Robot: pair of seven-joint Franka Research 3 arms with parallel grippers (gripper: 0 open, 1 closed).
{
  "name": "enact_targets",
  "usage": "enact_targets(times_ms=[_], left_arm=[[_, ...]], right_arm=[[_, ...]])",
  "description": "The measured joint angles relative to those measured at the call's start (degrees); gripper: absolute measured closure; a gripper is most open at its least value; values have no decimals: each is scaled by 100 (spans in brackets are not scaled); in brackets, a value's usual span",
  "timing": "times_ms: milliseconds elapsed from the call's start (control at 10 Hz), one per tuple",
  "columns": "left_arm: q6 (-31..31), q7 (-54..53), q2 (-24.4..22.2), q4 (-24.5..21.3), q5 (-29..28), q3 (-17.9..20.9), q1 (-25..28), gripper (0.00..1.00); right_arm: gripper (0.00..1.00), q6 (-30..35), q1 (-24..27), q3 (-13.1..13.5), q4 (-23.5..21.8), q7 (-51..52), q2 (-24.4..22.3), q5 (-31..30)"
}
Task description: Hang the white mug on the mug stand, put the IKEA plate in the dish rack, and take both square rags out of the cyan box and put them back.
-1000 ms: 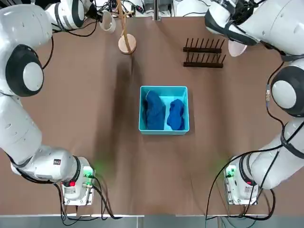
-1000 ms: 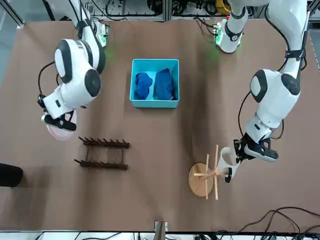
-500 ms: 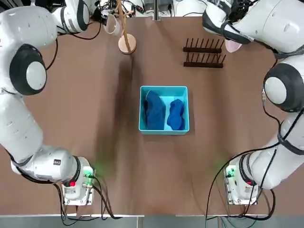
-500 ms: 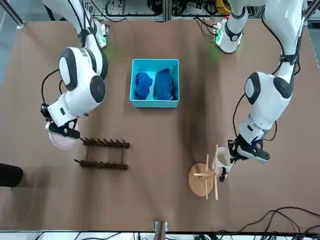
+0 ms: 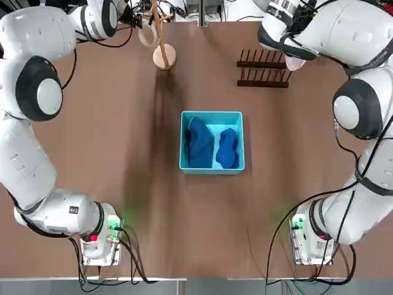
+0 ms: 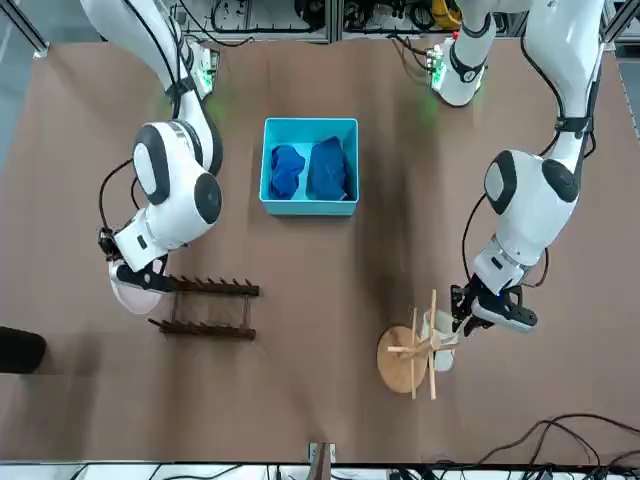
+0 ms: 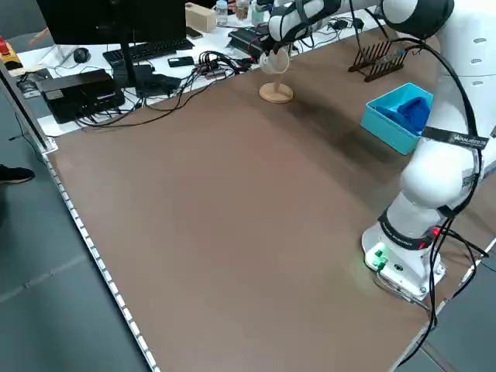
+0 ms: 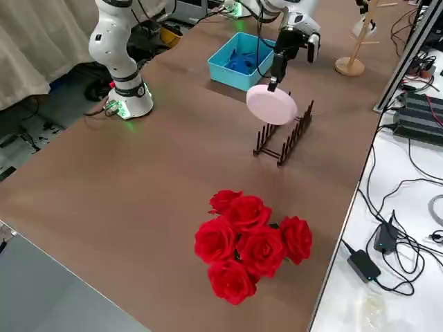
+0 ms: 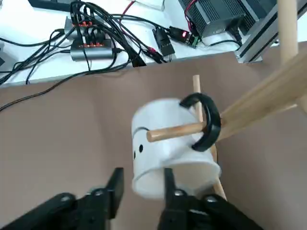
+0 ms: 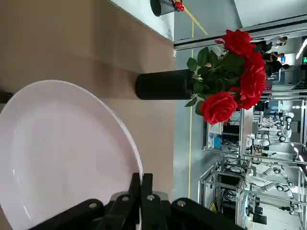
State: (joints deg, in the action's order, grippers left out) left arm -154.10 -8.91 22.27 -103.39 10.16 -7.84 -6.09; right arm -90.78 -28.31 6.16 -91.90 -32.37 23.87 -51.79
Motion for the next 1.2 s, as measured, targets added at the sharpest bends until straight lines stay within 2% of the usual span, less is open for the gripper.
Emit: enact_targets(times_ms=[200,300,500,700,900,1100,1200], left_arm=[[170,1,-76,77,0,30,49,19],[533,1,-192,138,0,89,75,3],[1596,-7,-419,485,-4,271,102,1],[2802,-7,-486,1089,-10,427,114,0],[3900,6,-527,1446,-11,584,118,0],[4953,213,-903,1482,-83,567,104,0],[5251,333,-1203,1338,-129,437,83,0]], right_arm=[[97,-172,89,18,43,-1,44,0],[97,-272,135,19,46,-1,71,0],[97,-473,262,27,46,-25,171,1],[97,-630,351,27,46,-144,308,1],[97,-652,366,25,44,-291,390,1],[97,-667,348,13,45,-528,522,1],[97,-668,327,9,46,-648,591,1]])
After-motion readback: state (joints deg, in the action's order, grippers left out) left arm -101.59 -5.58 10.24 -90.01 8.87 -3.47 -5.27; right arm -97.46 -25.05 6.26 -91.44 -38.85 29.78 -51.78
